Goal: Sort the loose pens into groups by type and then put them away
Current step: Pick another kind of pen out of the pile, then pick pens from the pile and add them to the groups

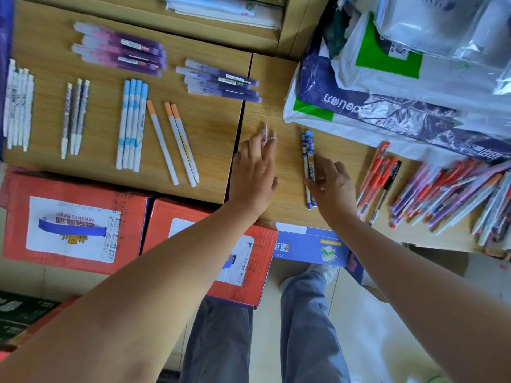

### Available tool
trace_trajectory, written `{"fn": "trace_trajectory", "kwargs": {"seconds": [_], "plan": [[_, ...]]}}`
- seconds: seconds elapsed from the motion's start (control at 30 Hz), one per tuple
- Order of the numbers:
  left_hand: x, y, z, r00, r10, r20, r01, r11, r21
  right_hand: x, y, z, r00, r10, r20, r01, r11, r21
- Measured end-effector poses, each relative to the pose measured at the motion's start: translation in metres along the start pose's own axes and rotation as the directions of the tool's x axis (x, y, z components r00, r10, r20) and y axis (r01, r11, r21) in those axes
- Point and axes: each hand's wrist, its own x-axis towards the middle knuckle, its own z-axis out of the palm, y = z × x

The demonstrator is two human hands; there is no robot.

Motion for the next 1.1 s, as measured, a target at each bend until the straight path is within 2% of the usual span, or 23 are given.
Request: {"fn": "trace_trajectory", "kwargs": {"seconds": [0.1,0.27,0.4,0.53,0.73,0.9,0.97,1.1], "plan": [[0.002,0.008,0.004,0.993,0.091,-0.076,-0.090,0.996,0.016,0.002,-0.003,0.004,1.000,0.003,0.021,-0.003,0.999,0.034],[0.007,0.029,0.010,0.958,0.283,0.041,-0.284,0.958,0.043,-0.001,0.007,-0.006,1.000,-0.016,-0.015,0.017,0.992,0.125],[0.006,0.049,0.018,0.964,0.240,0.117,-0.239,0.971,-0.025,-0.010,0.037,-0.033,0.992,0.018,-0.125,-0.008,0.997,0.079],[0.007,0.062,0.019,0.975,0.196,0.109,-0.195,0.981,-0.019,-0.020,0.073,-0.058,0.958,0.160,-0.236,-0.156,0.987,0.035],[0.010,0.086,0.022,0.963,0.266,0.042,-0.268,0.959,0.086,-0.030,0.097,-0.062,0.943,0.317,-0.100,-0.312,0.948,0.059],[0.010,0.127,0.031,0.902,0.416,0.113,-0.417,0.909,-0.012,-0.029,0.107,-0.072,0.956,0.275,-0.103,-0.269,0.961,0.066],[0.009,0.144,0.035,0.907,0.392,0.151,-0.387,0.920,-0.064,-0.032,0.118,-0.078,0.964,0.227,-0.138,-0.221,0.974,0.053],[0.010,0.167,0.046,0.934,0.307,0.182,-0.297,0.952,-0.080,-0.035,0.146,-0.094,0.955,0.230,-0.189,-0.229,0.973,0.023]]}}
